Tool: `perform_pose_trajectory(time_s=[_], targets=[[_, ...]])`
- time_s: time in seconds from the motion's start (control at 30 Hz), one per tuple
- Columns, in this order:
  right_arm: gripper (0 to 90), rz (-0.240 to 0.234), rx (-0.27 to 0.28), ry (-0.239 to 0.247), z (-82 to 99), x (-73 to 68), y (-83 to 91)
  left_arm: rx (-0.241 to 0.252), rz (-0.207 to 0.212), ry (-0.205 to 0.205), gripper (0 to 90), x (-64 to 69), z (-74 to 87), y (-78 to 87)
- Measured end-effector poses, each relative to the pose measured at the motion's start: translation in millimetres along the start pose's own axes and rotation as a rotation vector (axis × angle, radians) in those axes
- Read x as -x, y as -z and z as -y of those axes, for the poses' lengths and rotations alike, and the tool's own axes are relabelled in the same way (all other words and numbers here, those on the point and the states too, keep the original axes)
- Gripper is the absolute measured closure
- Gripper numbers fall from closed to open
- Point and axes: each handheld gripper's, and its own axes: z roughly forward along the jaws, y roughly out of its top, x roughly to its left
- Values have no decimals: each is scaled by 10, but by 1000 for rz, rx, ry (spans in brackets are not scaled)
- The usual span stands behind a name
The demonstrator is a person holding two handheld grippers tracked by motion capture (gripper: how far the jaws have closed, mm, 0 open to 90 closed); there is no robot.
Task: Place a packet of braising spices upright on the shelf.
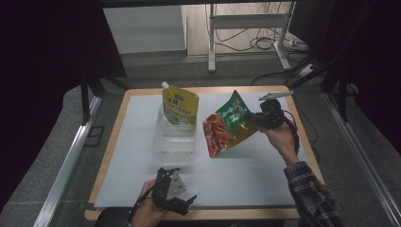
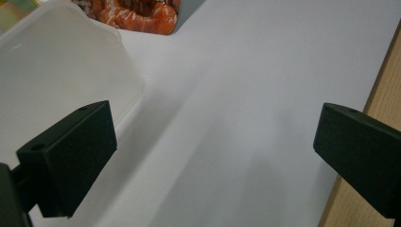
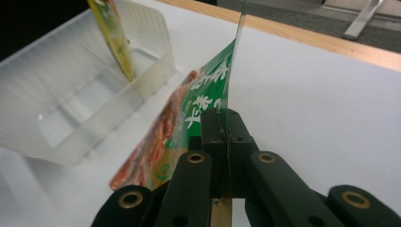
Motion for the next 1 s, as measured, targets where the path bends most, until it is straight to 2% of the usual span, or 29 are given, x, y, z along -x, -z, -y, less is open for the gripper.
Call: perform_pose_trajectory(time_s=[0.3,0.47,0.63,1.0], targets=[[890,-27,-5,85,-295,-219,135,6,-4,2,1,6,-3,1],[890,-34,-27,135,-413,-316,175,18,4,13,0,-10,-5,19],[891,-33,-31,160,-478,-370,220,37,7,31,0,-25,-7,42],[891,-10,-34,198,-521,-413,361,40,6,32,0,-24,-7,41]])
